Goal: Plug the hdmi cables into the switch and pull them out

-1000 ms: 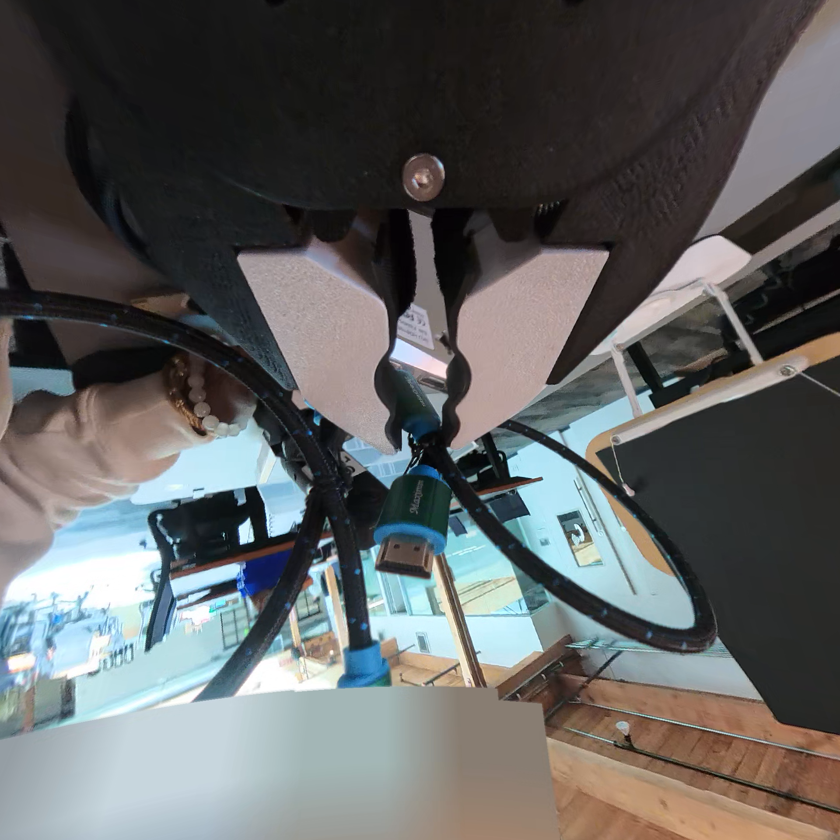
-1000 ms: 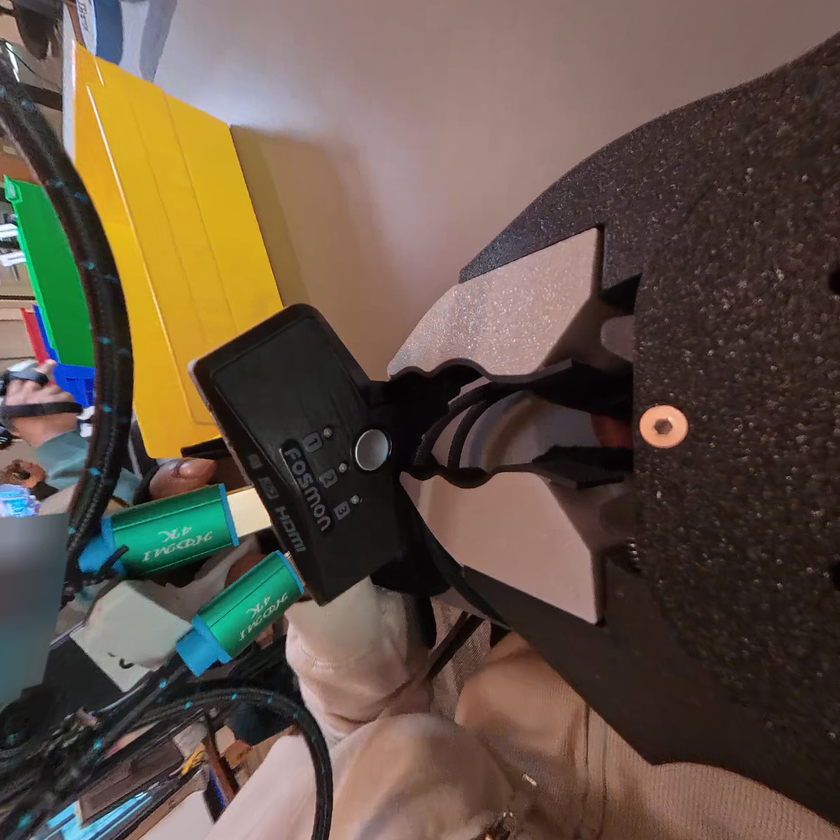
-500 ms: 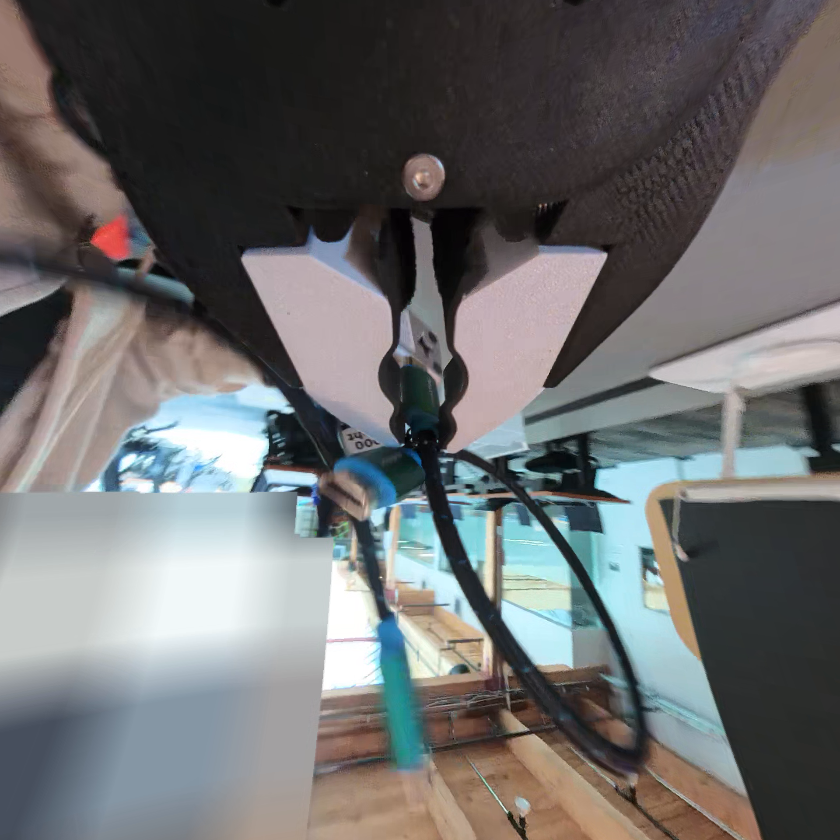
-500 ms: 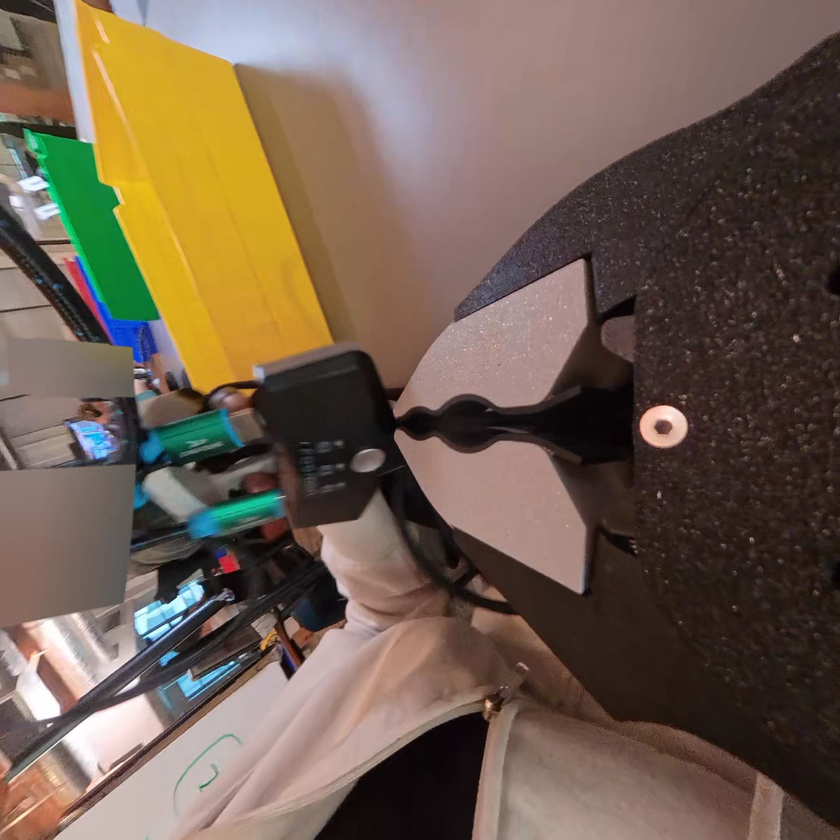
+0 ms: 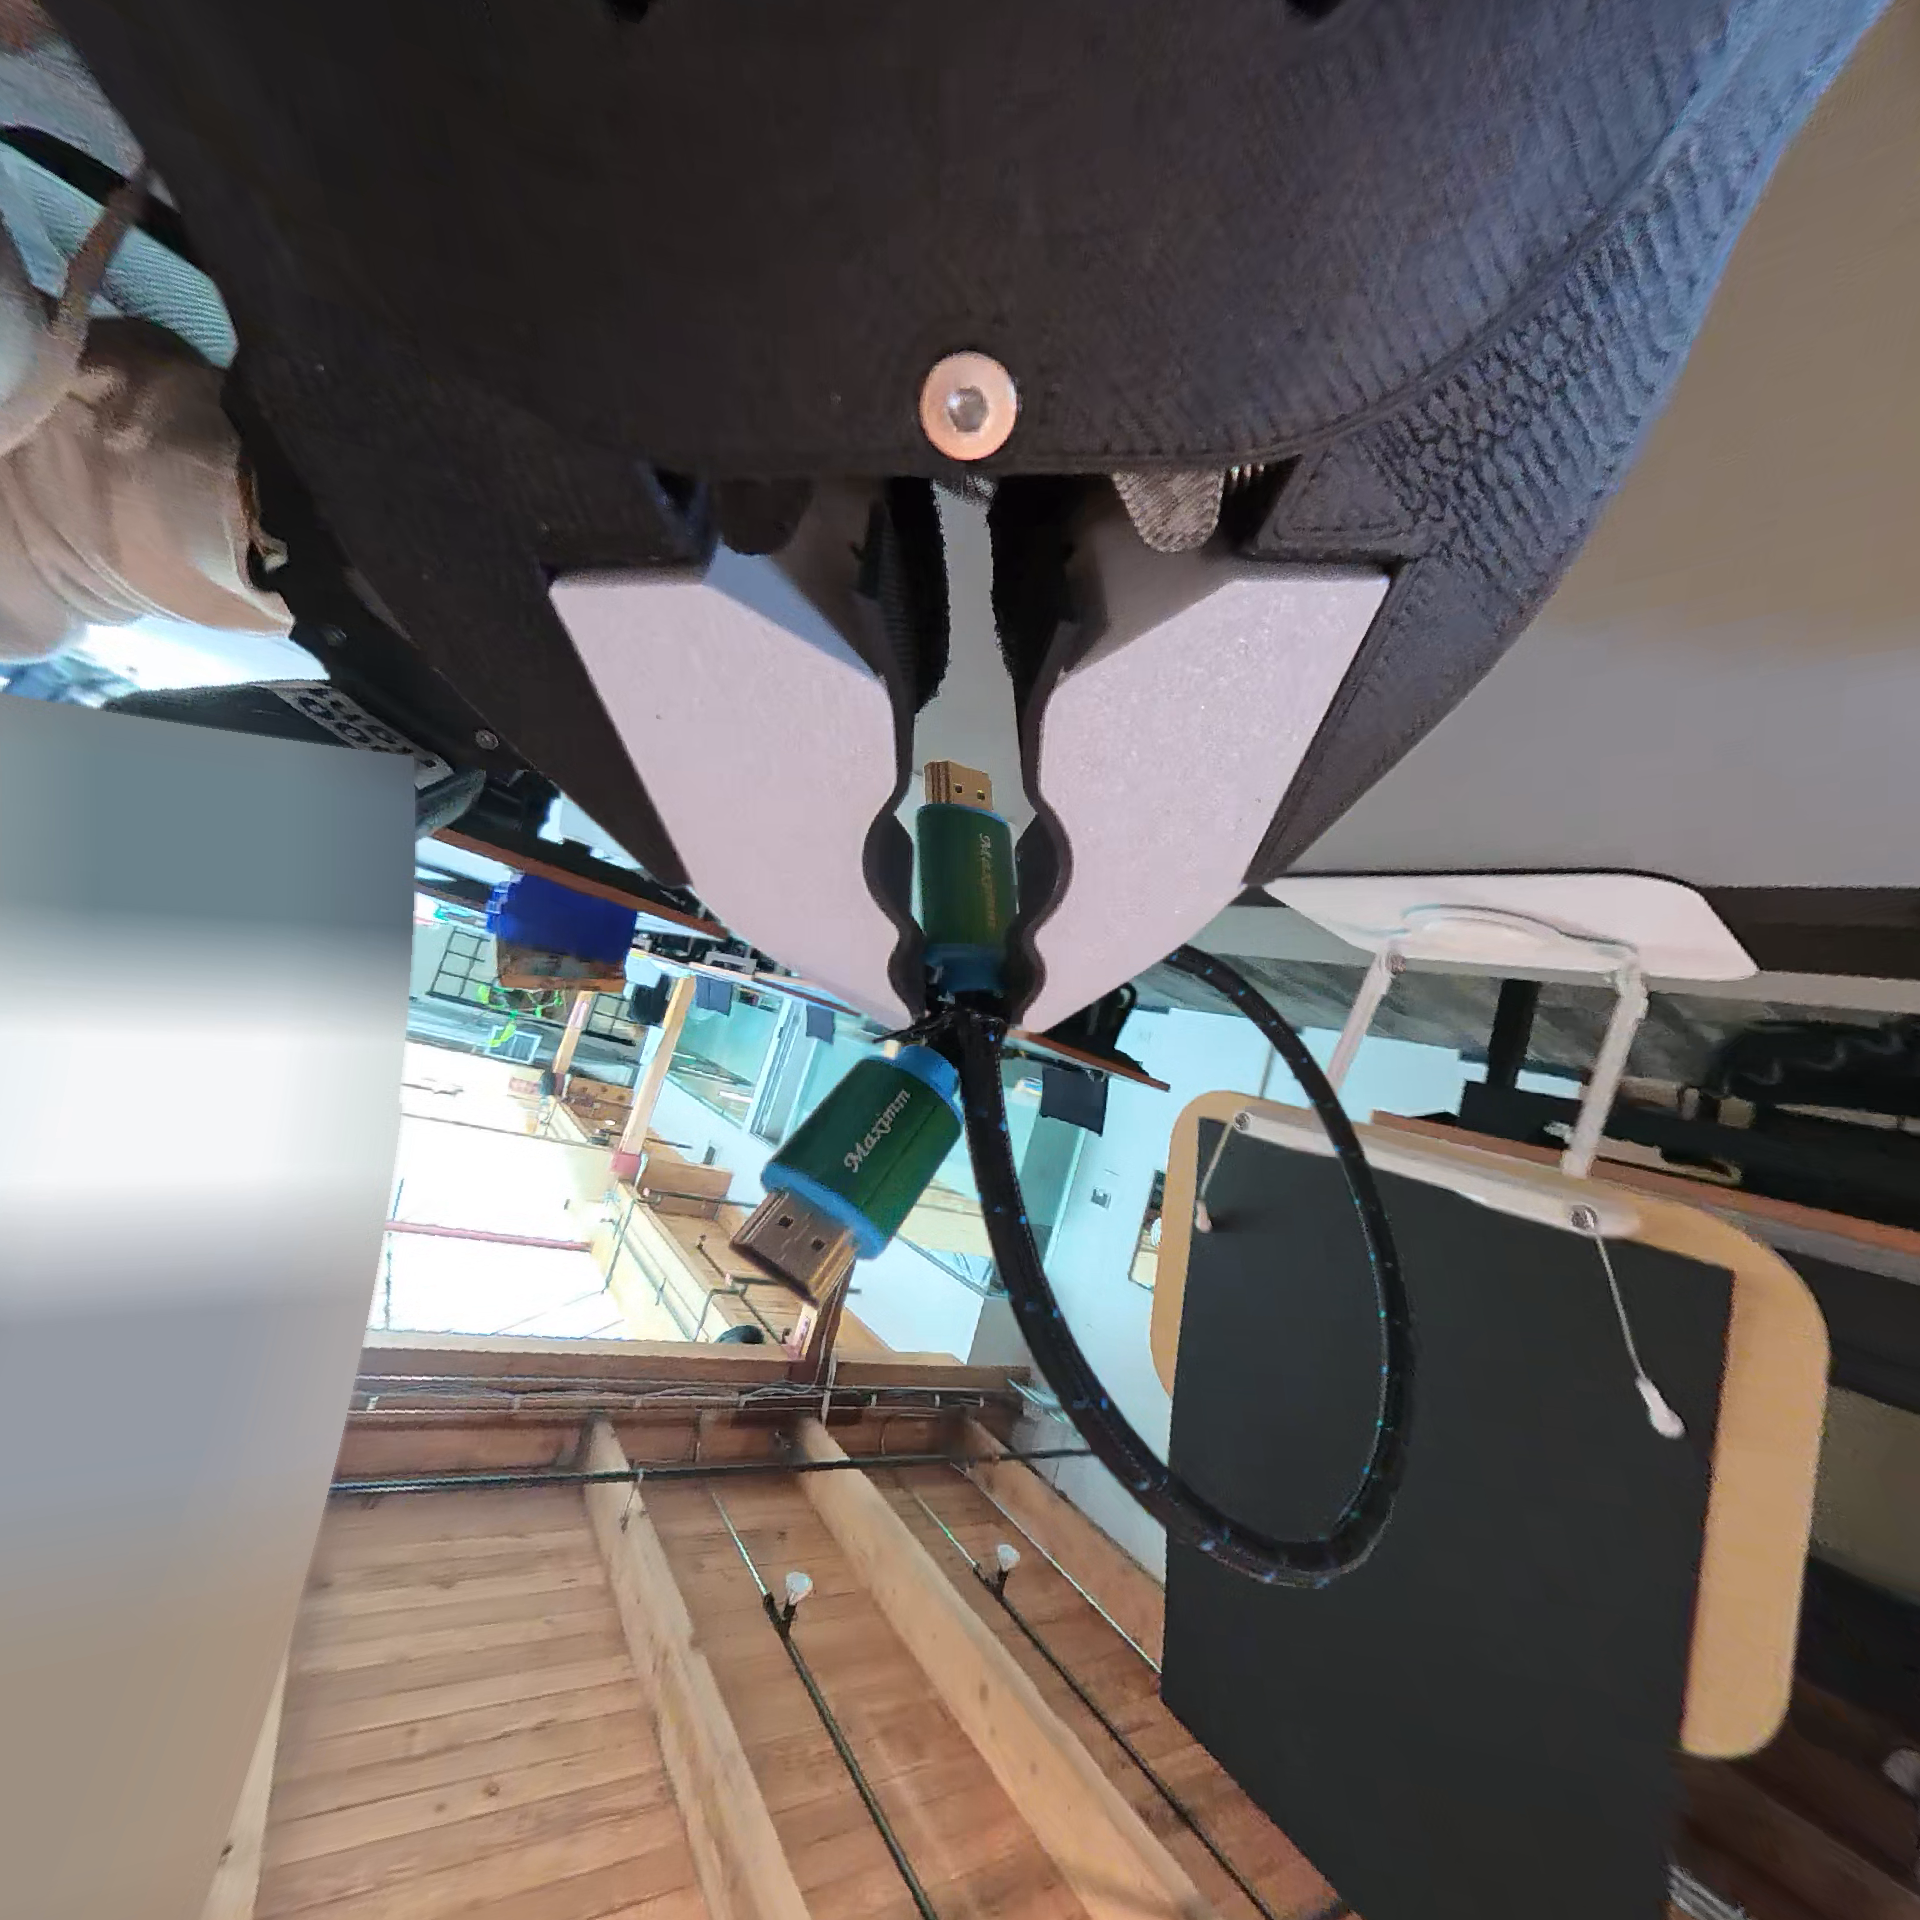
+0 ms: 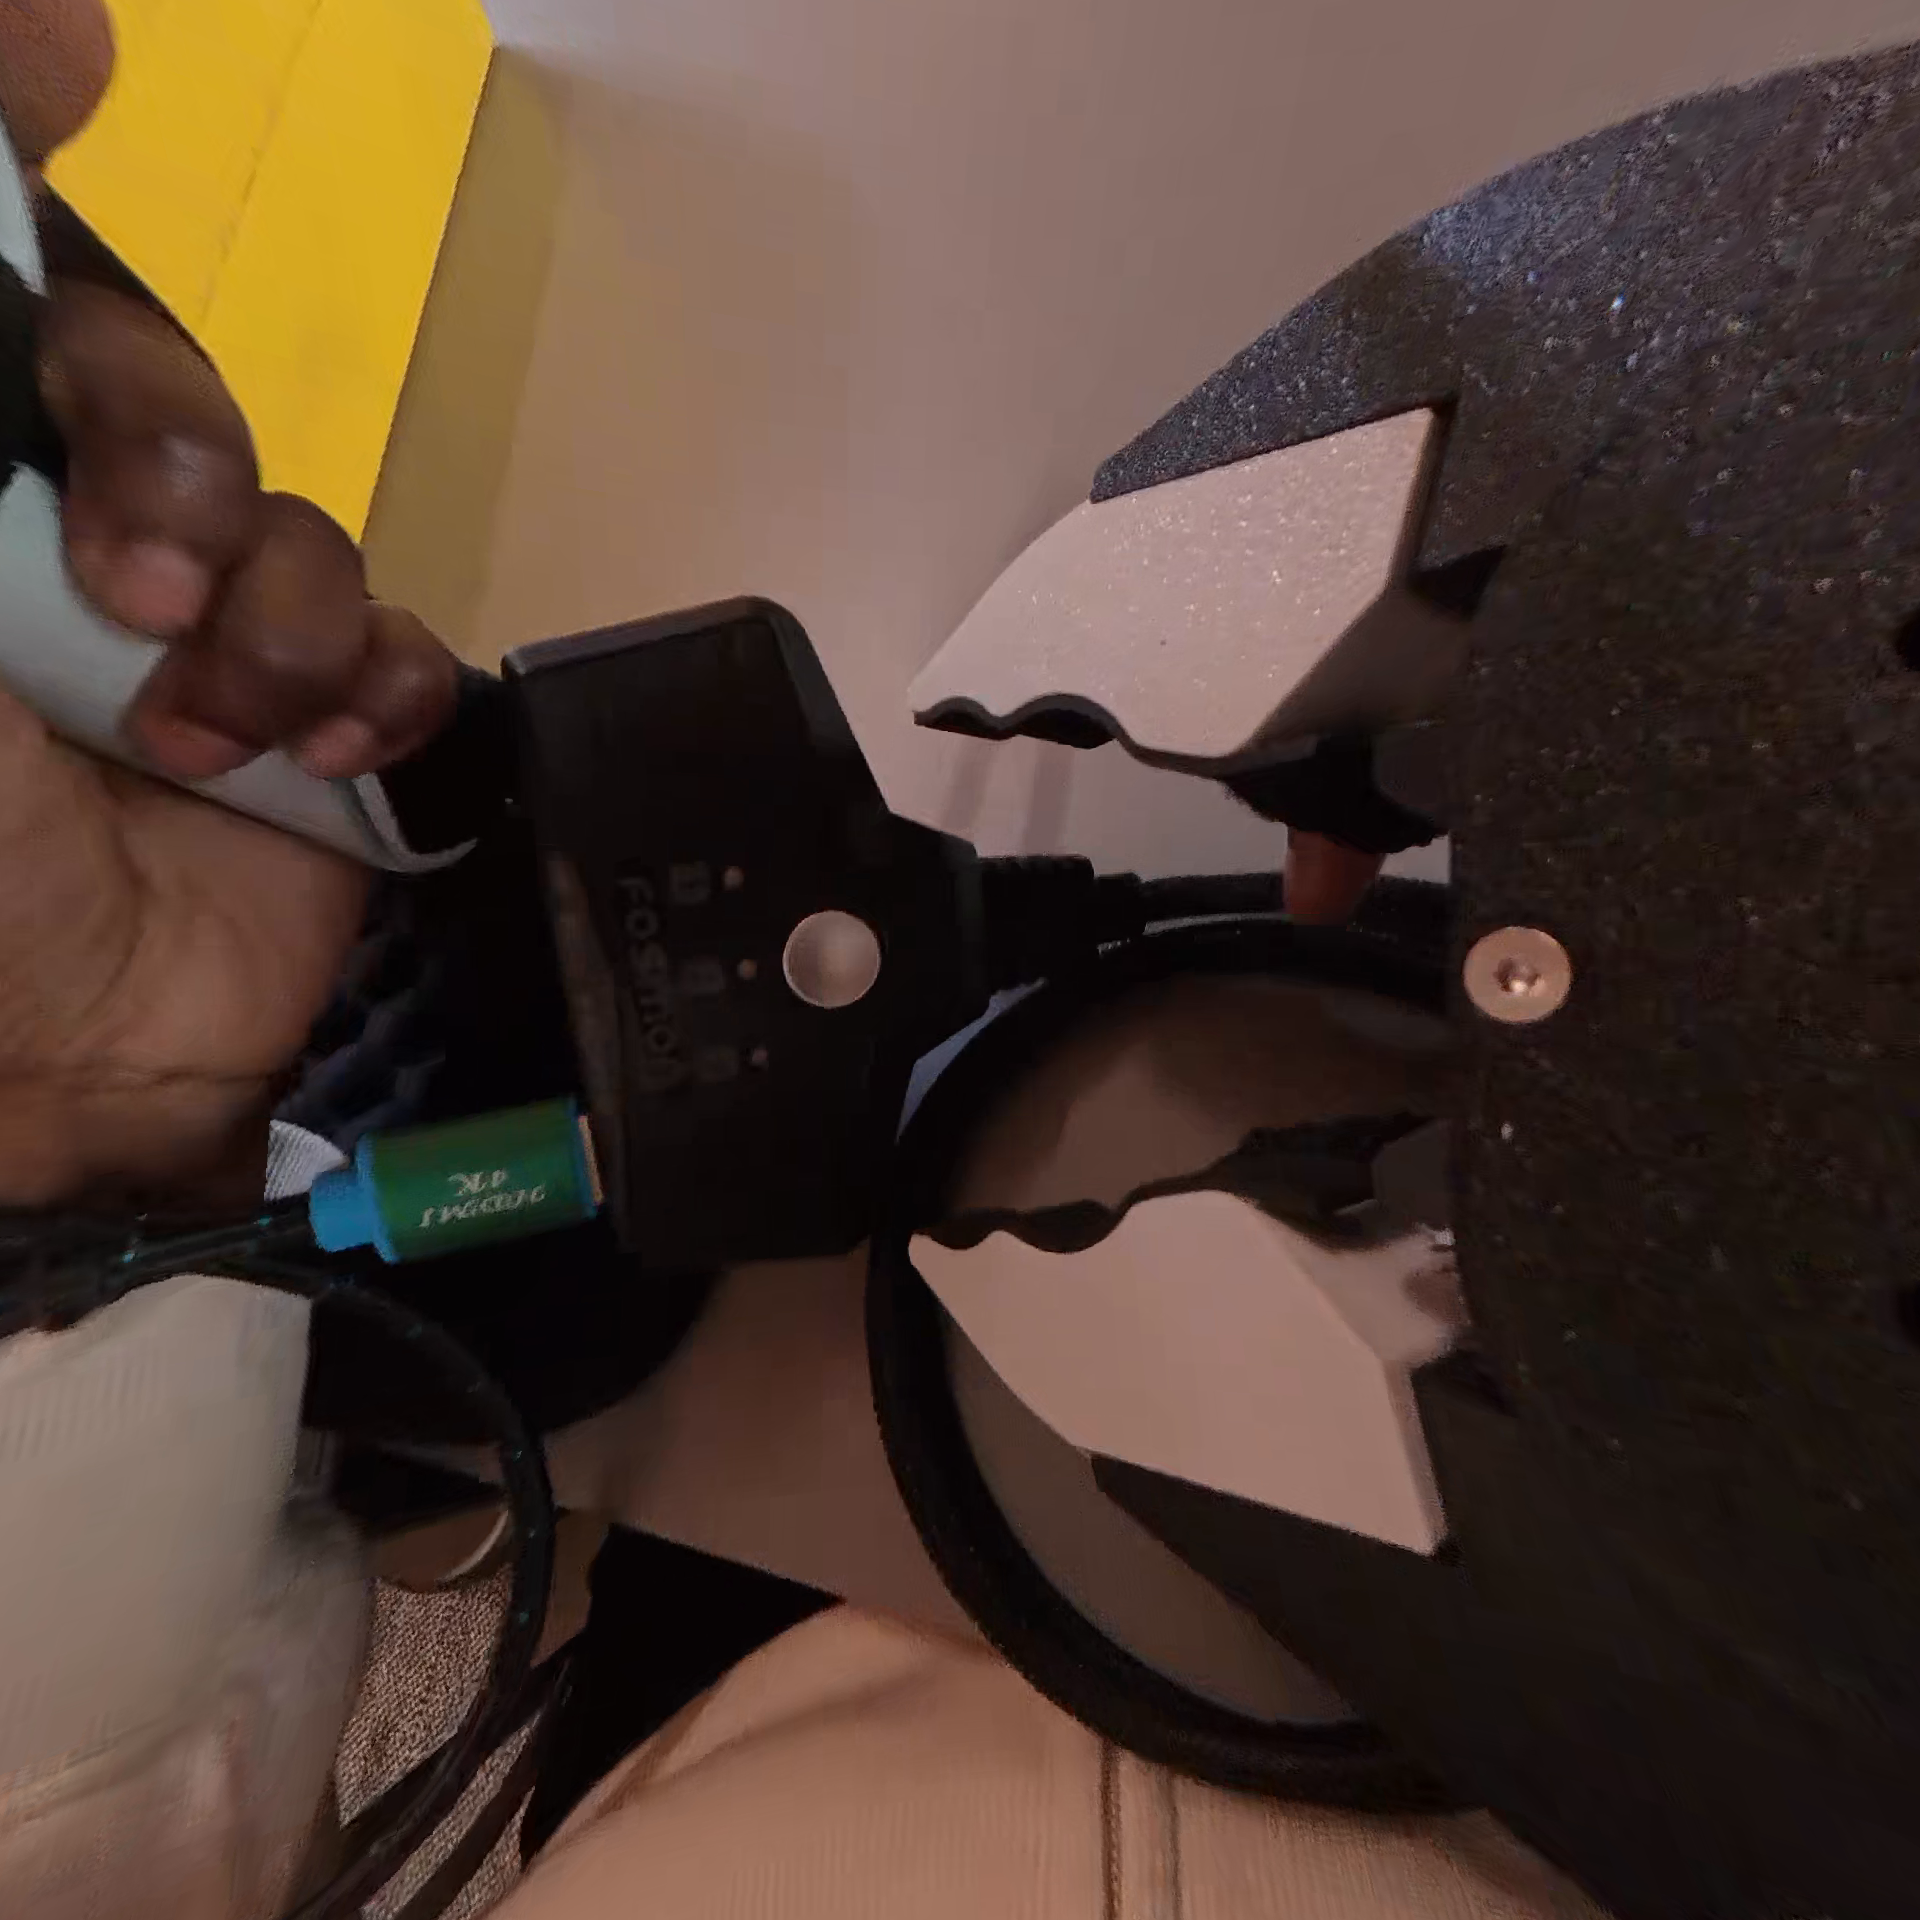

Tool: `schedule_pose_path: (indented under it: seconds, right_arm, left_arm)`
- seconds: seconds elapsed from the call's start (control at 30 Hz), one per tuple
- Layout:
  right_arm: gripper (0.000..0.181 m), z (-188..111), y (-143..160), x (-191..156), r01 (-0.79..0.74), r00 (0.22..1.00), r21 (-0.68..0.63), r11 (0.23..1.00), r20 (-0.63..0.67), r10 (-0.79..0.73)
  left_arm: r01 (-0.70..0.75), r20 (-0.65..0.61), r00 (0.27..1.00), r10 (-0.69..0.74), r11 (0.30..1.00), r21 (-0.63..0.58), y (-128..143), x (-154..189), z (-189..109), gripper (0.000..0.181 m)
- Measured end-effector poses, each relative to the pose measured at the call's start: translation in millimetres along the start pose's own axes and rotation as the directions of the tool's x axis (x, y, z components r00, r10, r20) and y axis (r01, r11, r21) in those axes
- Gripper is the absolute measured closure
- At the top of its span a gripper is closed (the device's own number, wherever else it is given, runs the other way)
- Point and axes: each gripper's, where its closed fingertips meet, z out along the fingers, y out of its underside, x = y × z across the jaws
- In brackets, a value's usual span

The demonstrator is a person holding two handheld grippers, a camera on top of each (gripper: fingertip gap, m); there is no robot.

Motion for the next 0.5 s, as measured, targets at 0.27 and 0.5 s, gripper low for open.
schedule_pose_path:
  seconds: [0.27, 0.5]
  right_arm:
    - [0.117, -10.0, -16.3, 0.0, -0.207, 0.953, 0.128, 0.97, 0.249, 0.171]
    - [0.125, 4.1, -9.0, 5.9, 0.089, 0.993, 0.046, 0.995, 0.078, -0.092]
  left_arm:
    - [-0.013, 0.002, 1.0, 0.013, 1.0, 0.008, -1.1, 0.6, -3.5, 0.167]
    - [0.009, 0.02, 1.0, -0.009, 1.0, 0.002, 2.0, -1.1, -1.8, 0.167]
